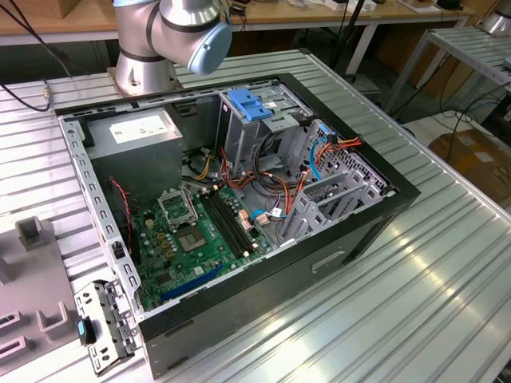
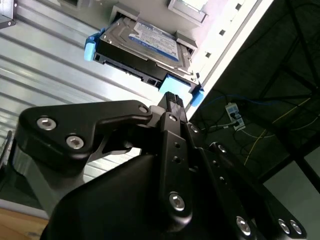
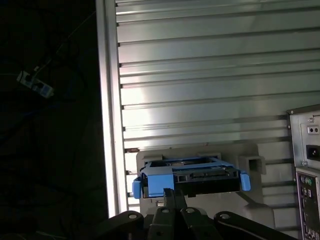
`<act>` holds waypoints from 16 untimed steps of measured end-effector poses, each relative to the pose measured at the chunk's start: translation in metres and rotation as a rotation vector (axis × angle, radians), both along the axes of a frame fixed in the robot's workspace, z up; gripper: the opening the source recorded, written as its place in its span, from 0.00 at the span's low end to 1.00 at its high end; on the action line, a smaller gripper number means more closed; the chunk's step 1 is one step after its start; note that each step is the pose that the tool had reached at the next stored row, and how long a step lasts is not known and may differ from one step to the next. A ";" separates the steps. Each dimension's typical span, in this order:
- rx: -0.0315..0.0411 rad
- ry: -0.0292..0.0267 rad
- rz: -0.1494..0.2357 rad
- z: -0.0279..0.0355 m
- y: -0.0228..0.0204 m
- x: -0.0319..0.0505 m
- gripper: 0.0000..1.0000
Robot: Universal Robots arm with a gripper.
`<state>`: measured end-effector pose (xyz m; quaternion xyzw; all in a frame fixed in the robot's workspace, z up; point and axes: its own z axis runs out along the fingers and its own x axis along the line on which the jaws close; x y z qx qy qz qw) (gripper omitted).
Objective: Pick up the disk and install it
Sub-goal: 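Reach for the disk, then pick up the disk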
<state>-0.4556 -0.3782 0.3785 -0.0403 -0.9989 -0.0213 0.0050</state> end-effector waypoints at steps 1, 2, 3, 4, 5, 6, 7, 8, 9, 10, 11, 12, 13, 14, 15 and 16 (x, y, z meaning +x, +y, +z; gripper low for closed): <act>0.0000 0.0000 0.000 0.0000 0.0000 -0.0001 0.11; 0.0000 0.0000 0.000 0.0000 0.0000 -0.0003 0.11; 0.0000 0.0000 0.000 0.0000 0.0000 -0.0007 0.11; 0.0000 0.0000 0.000 0.0000 0.0000 -0.0007 0.11; 0.0000 0.0000 0.000 0.0000 0.0000 -0.0008 0.11; 0.0000 0.0000 0.000 0.0000 0.0000 -0.0009 0.11; 0.0000 0.0000 0.000 0.0000 0.0000 -0.0009 0.11; 0.0000 -0.0001 0.000 0.0000 0.0000 -0.0009 0.11; 0.0000 -0.0001 0.000 0.0000 0.0000 -0.0010 0.11; 0.0000 0.0001 0.000 0.0000 0.0000 -0.0011 0.11; 0.0000 0.0000 0.000 0.0000 0.0000 -0.0011 0.11; 0.0000 -0.0001 0.000 0.0000 0.0000 -0.0011 0.11; 0.0000 -0.0001 0.001 0.0000 0.0000 -0.0011 0.11; 0.0000 0.0000 0.003 0.0000 0.0000 -0.0011 0.11; 0.0000 0.0001 0.008 0.0000 0.0000 -0.0012 0.11; 0.0000 0.0000 0.013 0.0000 0.0000 -0.0012 0.11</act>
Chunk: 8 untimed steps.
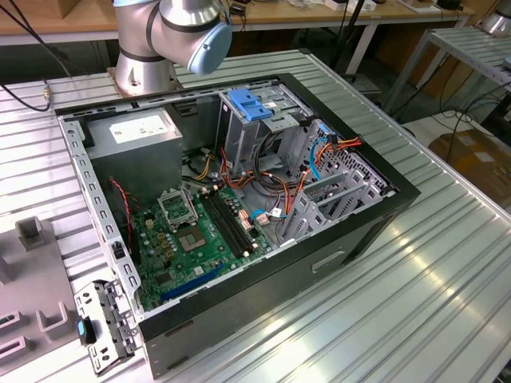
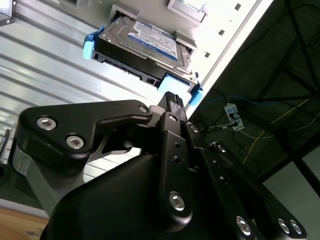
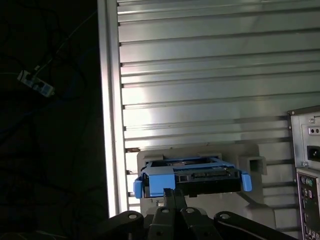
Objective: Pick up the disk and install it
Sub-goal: 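Pick up the disk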
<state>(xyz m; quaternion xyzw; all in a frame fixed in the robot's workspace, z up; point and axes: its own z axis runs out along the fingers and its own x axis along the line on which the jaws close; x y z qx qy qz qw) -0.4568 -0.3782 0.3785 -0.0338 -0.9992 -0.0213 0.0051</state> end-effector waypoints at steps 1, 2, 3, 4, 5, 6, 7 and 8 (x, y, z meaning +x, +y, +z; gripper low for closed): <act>0.0001 -0.0002 0.010 -0.0001 0.0000 0.0000 0.11; 0.0000 0.0000 0.024 0.0000 0.0000 0.0000 0.11; 0.0000 -0.0001 0.037 0.0000 0.0000 0.0000 0.11; 0.0000 0.0000 0.047 0.0000 0.0000 0.0000 0.11; 0.0000 0.0000 0.056 0.0000 0.0000 0.0000 0.11; 0.0000 0.0000 0.070 0.0000 0.0000 0.0000 0.11; 0.0000 0.0000 0.080 0.0000 0.0000 0.0001 0.11; 0.0000 -0.0001 0.091 0.0000 0.0000 0.0000 0.11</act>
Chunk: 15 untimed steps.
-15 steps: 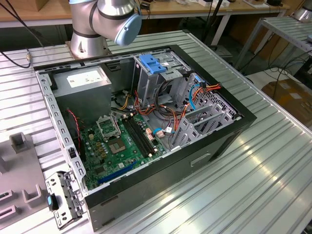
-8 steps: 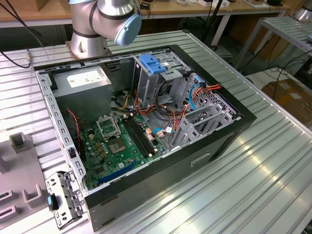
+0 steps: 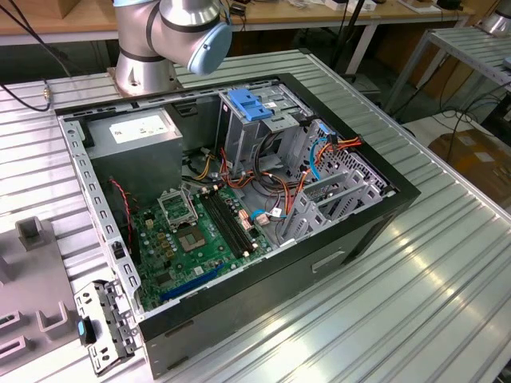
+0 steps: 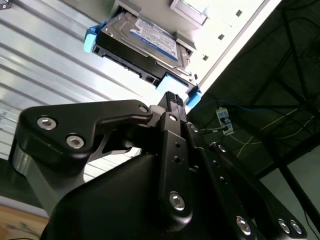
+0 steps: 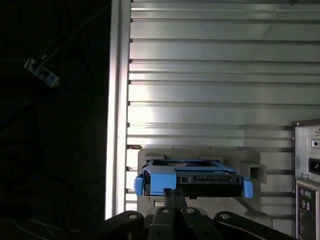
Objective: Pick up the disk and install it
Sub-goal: 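Pick up the disk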
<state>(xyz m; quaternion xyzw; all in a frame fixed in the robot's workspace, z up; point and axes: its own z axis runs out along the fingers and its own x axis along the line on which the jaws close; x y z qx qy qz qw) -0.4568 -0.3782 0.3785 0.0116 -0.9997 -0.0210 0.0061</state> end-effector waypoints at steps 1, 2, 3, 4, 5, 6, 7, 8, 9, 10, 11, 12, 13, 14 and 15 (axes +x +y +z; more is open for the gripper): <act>0.0000 0.0000 0.011 0.0000 0.0000 0.0000 0.11; 0.0000 0.0001 0.021 0.0000 0.0000 0.0000 0.11; 0.0000 0.0000 0.026 0.0000 0.0000 0.0000 0.11; 0.0000 0.0000 0.029 0.0000 0.0000 0.0000 0.11; 0.0000 0.0000 0.032 0.0000 0.0000 0.0000 0.11; 0.0000 0.0000 0.035 0.0000 0.0000 0.0000 0.11; 0.0000 0.0000 0.037 0.0000 0.0000 0.0000 0.11; 0.0000 0.0000 0.040 0.0000 0.0000 0.0000 0.11; 0.0000 0.0001 0.044 0.0000 0.0000 0.0000 0.11; 0.0000 0.0000 0.051 0.0000 0.0000 0.0000 0.11; 0.0000 0.0000 0.060 0.0000 0.0000 0.0000 0.11; 0.0000 0.0000 0.065 0.0000 0.0000 0.0000 0.11; 0.0000 0.0000 0.077 0.0000 0.0000 0.0000 0.11; 0.0000 0.0000 0.094 0.0000 0.0000 0.0000 0.11; 0.0000 0.0001 0.101 0.0000 0.0000 0.0000 0.11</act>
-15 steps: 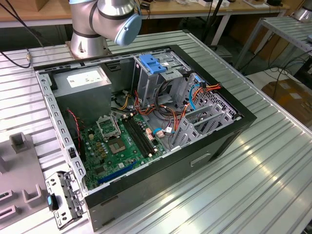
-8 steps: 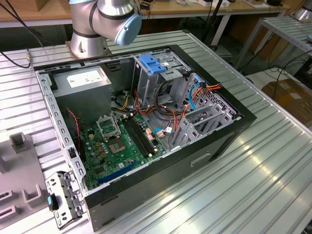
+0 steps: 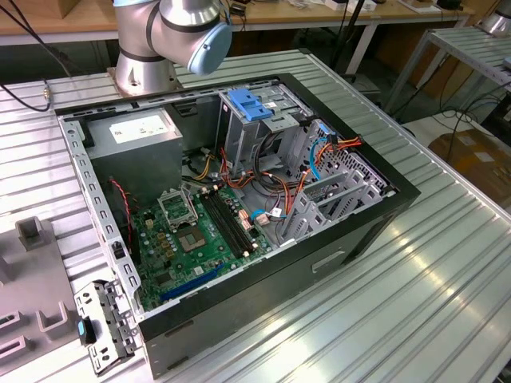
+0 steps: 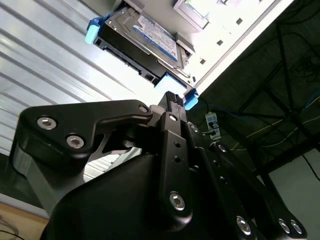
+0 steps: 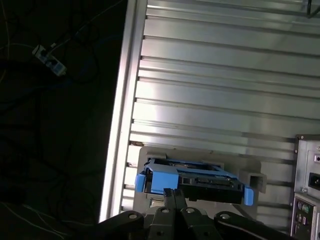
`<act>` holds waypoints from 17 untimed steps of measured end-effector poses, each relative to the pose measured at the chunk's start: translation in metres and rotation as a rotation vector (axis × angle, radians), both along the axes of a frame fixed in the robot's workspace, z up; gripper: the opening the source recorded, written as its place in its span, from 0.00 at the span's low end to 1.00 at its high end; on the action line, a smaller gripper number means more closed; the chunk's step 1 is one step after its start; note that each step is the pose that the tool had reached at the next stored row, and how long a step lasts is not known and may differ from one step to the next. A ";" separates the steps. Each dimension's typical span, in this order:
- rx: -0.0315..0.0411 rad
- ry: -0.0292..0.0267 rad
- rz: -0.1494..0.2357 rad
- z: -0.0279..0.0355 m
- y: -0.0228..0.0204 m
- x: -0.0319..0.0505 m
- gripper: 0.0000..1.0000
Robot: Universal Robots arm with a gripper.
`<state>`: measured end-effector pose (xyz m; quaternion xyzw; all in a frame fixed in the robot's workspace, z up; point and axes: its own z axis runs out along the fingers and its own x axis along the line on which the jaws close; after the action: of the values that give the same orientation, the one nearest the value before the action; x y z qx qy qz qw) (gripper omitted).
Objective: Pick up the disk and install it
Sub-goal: 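Pick up the disk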
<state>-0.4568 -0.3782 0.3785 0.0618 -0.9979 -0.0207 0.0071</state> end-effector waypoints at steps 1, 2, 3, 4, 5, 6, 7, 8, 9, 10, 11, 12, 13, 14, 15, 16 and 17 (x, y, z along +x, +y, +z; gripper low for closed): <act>0.0001 0.0000 0.006 0.0000 0.0000 0.0000 0.11; 0.0000 -0.0001 0.013 0.0000 0.0000 0.0000 0.11; 0.0000 0.0000 0.022 0.0000 0.0000 0.0000 0.11; 0.0000 0.0000 0.037 0.0000 0.0000 0.0000 0.11; 0.0000 -0.0001 0.048 -0.0001 0.0000 0.0000 0.11; 0.0000 -0.0001 0.059 -0.0001 0.0000 0.0000 0.11; 0.0000 0.0000 0.072 -0.0001 0.0000 0.0000 0.11; 0.0000 -0.0001 0.082 0.0000 0.0000 0.0000 0.11; 0.0000 0.0000 0.094 0.0000 0.0000 0.0000 0.11; 0.0001 0.0000 0.105 0.0000 0.0000 0.0000 0.11; 0.0000 0.0000 0.122 0.0000 0.0000 0.0000 0.11; 0.0001 0.0000 0.131 0.0000 0.0000 0.0000 0.11; 0.0001 0.0000 0.139 0.0000 0.0000 0.0000 0.11; 0.0000 0.0000 0.155 0.0000 0.0000 0.0000 0.11; 0.0000 0.0000 0.166 0.0000 0.0000 0.0000 0.11; 0.0000 0.0000 0.174 0.0000 0.0000 0.0000 0.11; 0.0000 0.0000 0.187 0.0000 0.0000 0.0000 0.11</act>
<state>-0.4567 -0.3782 0.3785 0.1548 -0.9877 -0.0199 0.0090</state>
